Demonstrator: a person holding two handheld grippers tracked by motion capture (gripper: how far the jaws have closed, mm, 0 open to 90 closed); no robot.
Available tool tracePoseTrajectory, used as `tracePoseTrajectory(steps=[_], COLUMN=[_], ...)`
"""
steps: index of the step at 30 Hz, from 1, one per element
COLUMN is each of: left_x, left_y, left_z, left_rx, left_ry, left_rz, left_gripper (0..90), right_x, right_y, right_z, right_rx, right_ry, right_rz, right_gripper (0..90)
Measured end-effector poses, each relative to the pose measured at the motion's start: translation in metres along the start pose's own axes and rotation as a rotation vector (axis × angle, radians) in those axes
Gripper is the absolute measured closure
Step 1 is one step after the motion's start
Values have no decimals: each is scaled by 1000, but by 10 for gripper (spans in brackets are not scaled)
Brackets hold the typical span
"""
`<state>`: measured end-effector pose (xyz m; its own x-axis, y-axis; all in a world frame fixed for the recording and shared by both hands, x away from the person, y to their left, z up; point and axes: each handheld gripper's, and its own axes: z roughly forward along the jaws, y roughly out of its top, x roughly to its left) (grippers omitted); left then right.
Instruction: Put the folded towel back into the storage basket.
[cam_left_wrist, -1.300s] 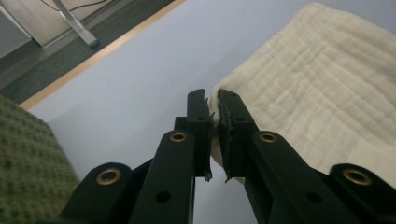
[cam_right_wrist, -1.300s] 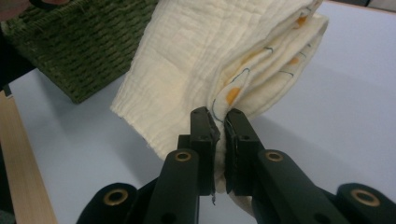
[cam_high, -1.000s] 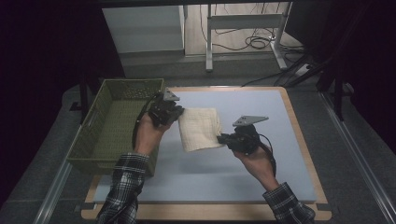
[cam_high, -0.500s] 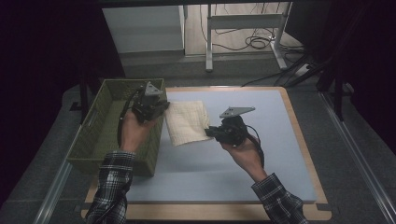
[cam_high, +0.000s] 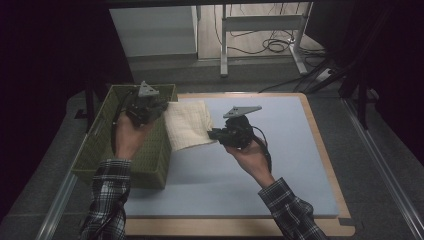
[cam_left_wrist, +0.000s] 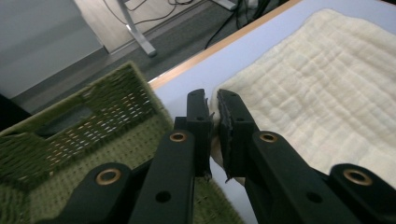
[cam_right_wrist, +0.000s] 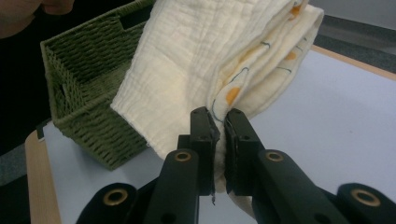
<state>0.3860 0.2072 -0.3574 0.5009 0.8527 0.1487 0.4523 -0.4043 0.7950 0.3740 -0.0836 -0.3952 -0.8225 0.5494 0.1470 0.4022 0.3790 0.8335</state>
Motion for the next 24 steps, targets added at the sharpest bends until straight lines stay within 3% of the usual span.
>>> tracePoseTrajectory(steps=[8,24], left_x=[20,65], left_y=[-10,-47], left_z=[-14,-46], left_rx=[-6,4], left_ry=[44,139], left_rz=[-26,-98], left_gripper=[836,837], right_x=[14,60], right_y=[13,35], right_z=[18,76], right_rx=[-8,0], right_ry=[18,68], right_rz=[-21,-60], right_gripper=[830,830])
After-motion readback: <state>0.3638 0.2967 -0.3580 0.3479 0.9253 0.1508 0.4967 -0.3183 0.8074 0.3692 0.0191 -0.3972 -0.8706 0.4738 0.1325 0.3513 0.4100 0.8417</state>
